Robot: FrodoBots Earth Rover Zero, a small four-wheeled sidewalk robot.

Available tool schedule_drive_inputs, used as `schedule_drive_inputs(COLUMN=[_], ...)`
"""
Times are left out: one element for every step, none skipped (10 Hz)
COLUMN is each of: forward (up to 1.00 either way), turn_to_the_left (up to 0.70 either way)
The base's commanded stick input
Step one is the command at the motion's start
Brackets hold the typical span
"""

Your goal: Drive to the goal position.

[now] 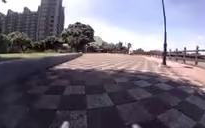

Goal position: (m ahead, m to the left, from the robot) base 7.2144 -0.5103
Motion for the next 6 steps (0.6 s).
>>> schedule_drive_inputs(forward=[0.7,0.7,0.7,0.7,0.7,0.7], turn_to_the_left=[0.0,0.0,0.0,0.0,0.0,0.0])
